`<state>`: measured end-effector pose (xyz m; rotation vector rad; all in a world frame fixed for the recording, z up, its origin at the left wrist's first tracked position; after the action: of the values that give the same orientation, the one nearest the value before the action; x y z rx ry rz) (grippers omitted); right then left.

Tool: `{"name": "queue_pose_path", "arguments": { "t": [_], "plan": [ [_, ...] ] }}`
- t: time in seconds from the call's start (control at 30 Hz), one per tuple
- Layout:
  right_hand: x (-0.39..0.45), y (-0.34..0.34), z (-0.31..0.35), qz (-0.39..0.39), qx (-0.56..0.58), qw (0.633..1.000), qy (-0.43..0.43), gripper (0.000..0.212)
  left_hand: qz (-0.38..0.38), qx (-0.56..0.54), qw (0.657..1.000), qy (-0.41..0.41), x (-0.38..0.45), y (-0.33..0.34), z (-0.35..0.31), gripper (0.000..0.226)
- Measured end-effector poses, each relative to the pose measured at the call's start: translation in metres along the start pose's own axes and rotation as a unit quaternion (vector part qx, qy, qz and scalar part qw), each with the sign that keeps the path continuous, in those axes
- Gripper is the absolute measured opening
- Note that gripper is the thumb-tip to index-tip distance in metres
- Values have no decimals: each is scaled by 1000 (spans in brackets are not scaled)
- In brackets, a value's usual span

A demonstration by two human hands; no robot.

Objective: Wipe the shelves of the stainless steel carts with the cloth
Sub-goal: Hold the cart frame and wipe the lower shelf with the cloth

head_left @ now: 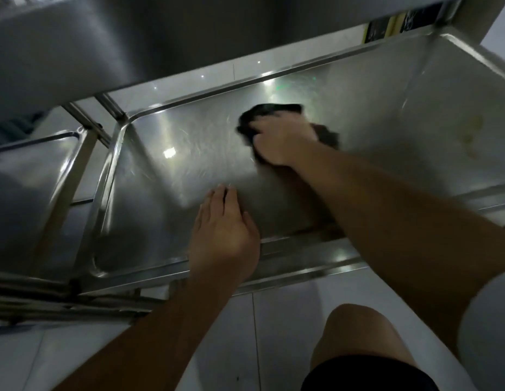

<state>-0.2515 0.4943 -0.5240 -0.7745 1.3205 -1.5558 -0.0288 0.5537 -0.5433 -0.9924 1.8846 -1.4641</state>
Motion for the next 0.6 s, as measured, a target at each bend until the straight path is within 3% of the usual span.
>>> {"name": "queue_pose_path", "arguments": {
  "t": [0.1, 0.17, 0.3, 0.43, 0.53, 0.6],
  "plan": [
    [-6, 18, 73, 64, -5, 982, -177, 57, 8, 3, 1000, -2, -1, -1, 0, 61],
    [-10, 13, 64, 59, 12, 982, -177, 59, 8, 3, 1000, -3, -1, -1, 2, 60],
    [-9, -18, -36, -9, 17, 1000, -22, 57, 2, 3, 1000, -1, -1, 0, 4, 58],
    [-33, -47, -196, -37, 31, 990, 129, 51, -3, 1, 1000, -2, 0, 2, 5, 57],
    [-80, -65, -312, -41, 23, 963, 266, 63, -5, -7, 1000, -9, 1, 2, 5, 57],
    [-108, -67, -347, -44, 24, 951, 307, 76, -5, -6, 1000, -13, 2, 3, 5, 56]
  ]
}}
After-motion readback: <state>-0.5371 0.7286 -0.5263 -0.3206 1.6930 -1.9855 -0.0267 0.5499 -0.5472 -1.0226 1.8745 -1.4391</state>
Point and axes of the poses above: each hand's wrist, its own x-axis towards the middle knuckle, its own y-axis out of the palm, z = x × y, the point moved 5 cm from there along x, towards the middle knuckle, and after that the axes turned 1 degree about z, right-handed, at the moved point
